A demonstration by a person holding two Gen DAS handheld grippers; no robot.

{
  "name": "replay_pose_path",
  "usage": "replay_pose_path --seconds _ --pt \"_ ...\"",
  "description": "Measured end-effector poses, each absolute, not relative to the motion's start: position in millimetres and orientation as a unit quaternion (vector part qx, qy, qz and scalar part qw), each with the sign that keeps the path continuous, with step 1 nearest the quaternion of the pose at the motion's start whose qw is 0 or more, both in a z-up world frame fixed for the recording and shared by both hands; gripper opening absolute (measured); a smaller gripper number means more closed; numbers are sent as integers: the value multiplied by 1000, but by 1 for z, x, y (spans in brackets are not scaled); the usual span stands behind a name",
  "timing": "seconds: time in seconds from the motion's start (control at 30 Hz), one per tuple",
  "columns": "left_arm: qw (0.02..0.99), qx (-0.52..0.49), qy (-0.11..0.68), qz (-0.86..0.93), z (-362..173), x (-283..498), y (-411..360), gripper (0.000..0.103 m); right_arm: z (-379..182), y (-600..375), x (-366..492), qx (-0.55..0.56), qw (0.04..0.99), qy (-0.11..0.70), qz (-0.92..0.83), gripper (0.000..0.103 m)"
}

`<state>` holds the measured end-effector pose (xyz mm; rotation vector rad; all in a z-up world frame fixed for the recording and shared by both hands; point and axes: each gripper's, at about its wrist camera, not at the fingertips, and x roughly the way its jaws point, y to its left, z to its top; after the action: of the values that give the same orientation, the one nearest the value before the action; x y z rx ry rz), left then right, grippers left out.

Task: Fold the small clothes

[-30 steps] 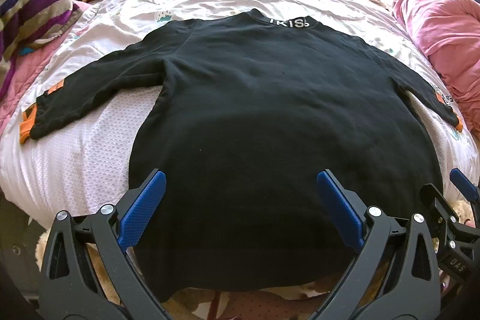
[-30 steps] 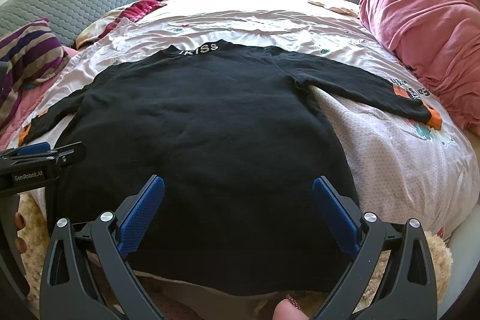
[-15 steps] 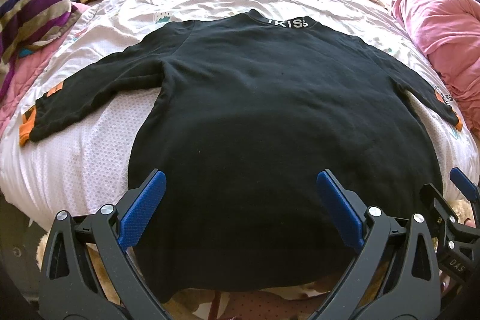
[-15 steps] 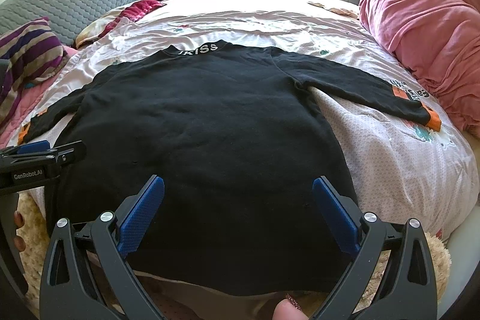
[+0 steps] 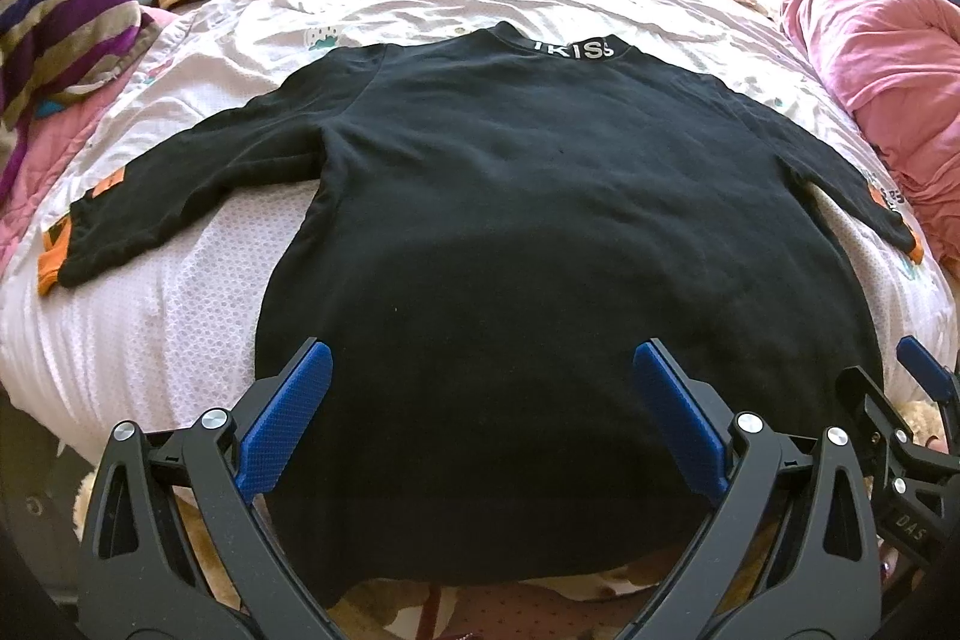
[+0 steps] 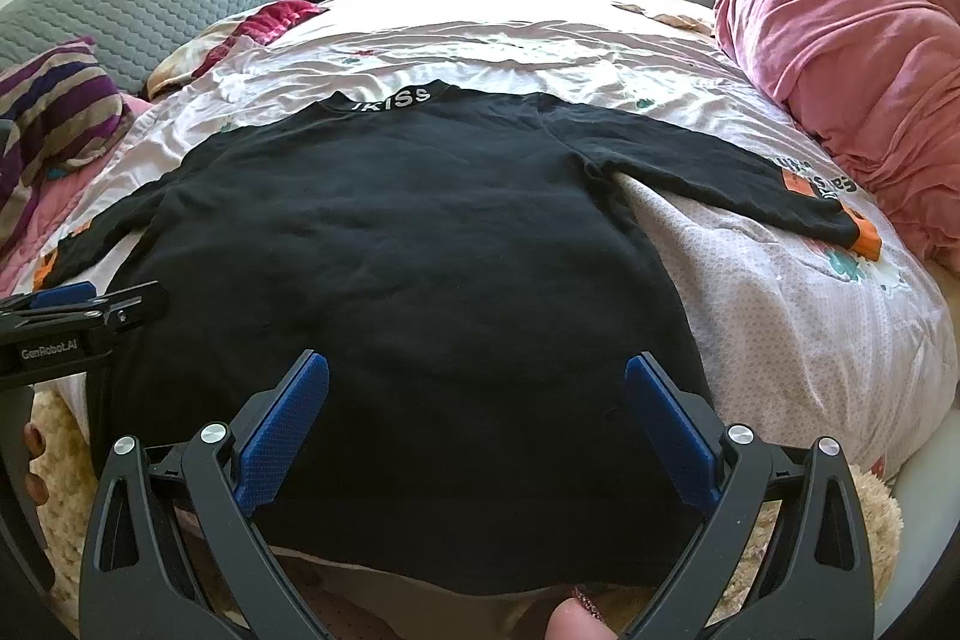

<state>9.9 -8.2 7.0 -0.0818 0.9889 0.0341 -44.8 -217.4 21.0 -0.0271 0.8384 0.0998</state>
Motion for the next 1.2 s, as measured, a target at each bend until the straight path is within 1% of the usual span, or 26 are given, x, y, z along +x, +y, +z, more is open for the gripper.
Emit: replay_pose_path --seconds 0.57,1.2 --pt "878 -38 476 17 4 22 -9 95 23 -223 -33 -6 914 403 39 99" --pt "881 -33 473 5 9 69 -29 95 33 -248 11 3 921 389 8 99"
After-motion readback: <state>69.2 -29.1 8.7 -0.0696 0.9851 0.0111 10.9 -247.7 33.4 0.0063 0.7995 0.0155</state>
